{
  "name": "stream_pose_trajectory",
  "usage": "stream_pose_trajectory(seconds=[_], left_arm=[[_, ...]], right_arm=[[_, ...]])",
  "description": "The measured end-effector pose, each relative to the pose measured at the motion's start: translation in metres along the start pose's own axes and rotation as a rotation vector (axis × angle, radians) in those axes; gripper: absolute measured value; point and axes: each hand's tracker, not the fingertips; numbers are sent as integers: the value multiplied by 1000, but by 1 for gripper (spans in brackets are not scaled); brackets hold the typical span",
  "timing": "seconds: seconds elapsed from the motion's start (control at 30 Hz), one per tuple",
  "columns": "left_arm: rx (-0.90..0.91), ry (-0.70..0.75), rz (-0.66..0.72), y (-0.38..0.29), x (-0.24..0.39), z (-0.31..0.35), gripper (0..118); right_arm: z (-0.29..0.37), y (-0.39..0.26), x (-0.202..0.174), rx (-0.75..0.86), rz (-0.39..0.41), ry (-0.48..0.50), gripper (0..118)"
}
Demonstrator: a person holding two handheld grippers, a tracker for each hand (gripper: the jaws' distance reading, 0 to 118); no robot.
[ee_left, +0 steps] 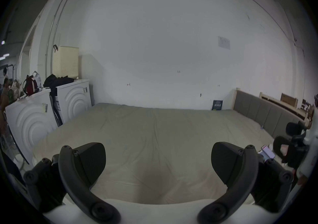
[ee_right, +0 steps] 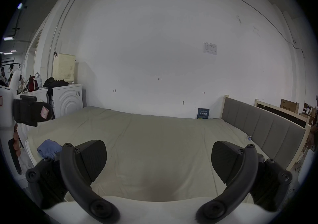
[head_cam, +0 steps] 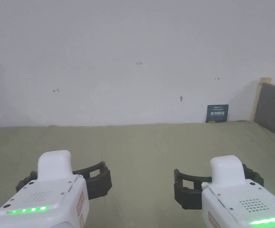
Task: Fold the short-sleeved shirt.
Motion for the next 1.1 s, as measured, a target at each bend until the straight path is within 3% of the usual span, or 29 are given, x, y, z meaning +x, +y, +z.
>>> stream_pose_trajectory(seconds=[0.13, 0.3, 1.1], left_arm=[[11, -5, -28, 0, 3, 0, 118], [57, 120, -138, -9, 10, -5, 118], [-18, 52, -70, -13, 3, -12, 118]], right_arm=[[-1, 0, 1, -2, -9, -3, 118], [0, 0, 1, -2, -6, -3, 118], [-4, -4, 1, -22, 0, -2, 118]])
